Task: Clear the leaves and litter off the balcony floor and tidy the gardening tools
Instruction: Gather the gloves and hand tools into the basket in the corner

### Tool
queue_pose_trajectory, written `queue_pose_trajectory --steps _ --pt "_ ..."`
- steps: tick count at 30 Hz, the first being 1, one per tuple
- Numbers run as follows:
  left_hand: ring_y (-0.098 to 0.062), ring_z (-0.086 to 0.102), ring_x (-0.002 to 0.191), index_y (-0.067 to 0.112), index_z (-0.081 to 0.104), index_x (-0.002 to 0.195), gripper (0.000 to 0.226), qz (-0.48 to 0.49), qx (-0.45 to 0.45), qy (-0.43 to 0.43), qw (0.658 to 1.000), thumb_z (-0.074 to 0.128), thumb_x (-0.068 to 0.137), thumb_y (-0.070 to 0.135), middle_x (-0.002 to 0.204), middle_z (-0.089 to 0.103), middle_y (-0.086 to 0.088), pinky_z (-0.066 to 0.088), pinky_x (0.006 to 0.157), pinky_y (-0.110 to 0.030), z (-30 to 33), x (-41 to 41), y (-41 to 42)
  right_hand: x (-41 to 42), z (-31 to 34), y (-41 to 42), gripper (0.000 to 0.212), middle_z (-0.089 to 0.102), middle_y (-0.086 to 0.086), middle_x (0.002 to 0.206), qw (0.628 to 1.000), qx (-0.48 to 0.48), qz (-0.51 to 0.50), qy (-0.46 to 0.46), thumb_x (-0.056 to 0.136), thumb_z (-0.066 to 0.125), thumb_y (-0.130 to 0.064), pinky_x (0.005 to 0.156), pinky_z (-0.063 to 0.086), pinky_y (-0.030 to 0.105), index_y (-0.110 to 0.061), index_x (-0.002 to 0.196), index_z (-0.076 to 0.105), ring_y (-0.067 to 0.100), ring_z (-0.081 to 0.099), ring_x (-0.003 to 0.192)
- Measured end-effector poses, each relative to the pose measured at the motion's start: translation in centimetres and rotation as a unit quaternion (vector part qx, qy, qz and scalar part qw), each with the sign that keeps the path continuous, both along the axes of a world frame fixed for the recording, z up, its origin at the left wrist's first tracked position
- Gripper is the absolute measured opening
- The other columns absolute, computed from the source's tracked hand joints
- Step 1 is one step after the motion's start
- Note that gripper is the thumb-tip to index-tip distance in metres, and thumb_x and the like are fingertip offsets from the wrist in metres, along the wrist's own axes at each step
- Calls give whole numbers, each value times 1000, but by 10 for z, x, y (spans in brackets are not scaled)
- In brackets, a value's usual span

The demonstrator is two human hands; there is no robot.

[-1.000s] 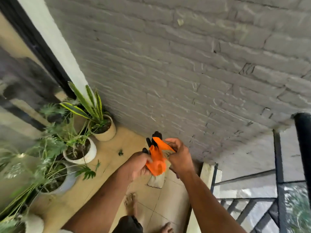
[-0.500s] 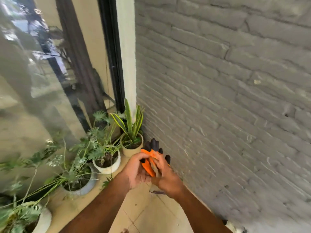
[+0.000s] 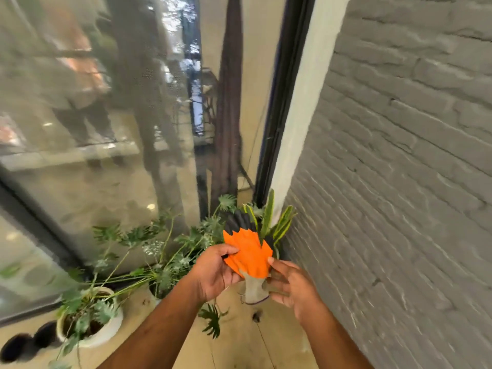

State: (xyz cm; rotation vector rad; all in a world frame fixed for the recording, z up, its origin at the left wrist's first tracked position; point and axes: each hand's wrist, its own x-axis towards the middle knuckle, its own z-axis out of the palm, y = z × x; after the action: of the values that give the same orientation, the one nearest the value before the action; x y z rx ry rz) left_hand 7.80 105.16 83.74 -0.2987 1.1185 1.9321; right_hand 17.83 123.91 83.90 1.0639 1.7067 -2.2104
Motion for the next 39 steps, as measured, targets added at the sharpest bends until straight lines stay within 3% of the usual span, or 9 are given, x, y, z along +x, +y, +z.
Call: queue_pose_trajectory --steps 3,7,11,16,20,25,29,35,39 --pt "-45 61 134 -7 54 145 45 59 3 -7 998 42 104 9 138 66 -30 42 119 -61 2 2 -16 -26 -1 -9 20 76 7 81 997 5 53 54 93 77 -19 67 59 35 -9 102 62 16 73 68" --pt "-42 73 105 -4 57 140 40 134 -6 14 991 40 104 2 126 72 -28 63 86 -55 9 14 -35 -62 4 -11 19 62 -4 70 981 128 75 122 93 78 -30 65 42 33 -18 91 65 17 54 69" --pt "-50 65 123 -2 56 141 42 232 -8 7 973 38 104 3 130 69 -31 62 90 -61 8 25 -53 -88 15 -20 20 60 -3 72 955 182 116 205 92 72 -43 70 43 39 -27 90 62 16 53 70" --pt "-47 64 123 -2 60 137 43 300 -25 -7 954 50 101 18 130 69 -33 45 112 -59 -5 49 -68 -87 23 -68 20 60 -9 76 798 406 325 304 99 63 -39 64 46 41 -29 89 49 8 56 68" --pt "-34 75 101 4 71 127 48 377 28 -18 926 48 109 43 124 73 -22 62 87 -45 0 70 -78 -59 6 -122 16 63 -9 111 651 443 496 367 95 59 -34 81 48 40 -33 95 42 22 61 109" --pt "-32 73 99 -1 74 113 56 473 71 -8 878 52 108 51 107 74 -20 57 100 -46 -3 110 -106 -34 -13 -165 21 39 -3 165 579 418 561 419 99 39 -39 119 35 46 -28 115 49 23 25 158" --pt "-35 64 118 3 67 132 62 518 72 -12 852 56 105 58 130 64 -23 47 115 -50 -12 146 -131 -21 -13 -197 65 12 -5 175 473 429 647 417 106 35 -44 131 14 40 -24 166 19 19 4 163" --pt "-35 65 116 3 70 127 81 561 49 -6 826 56 96 76 122 69 -21 41 122 -51 -11 211 -188 -6 -24 -268 87 -13 -16 172 362 330 786 377 103 43 -58 131 3 40 -31 167 -10 4 -25 154" --pt "-24 74 86 4 78 109 41 565 -18 -11 825 81 92 41 108 75 -18 63 79 -38 -13 251 -239 9 -27 -331 73 -20 -31 163 339 214 835 378 99 56 -54 132 2 36 -58 157 12 -3 -32 149"
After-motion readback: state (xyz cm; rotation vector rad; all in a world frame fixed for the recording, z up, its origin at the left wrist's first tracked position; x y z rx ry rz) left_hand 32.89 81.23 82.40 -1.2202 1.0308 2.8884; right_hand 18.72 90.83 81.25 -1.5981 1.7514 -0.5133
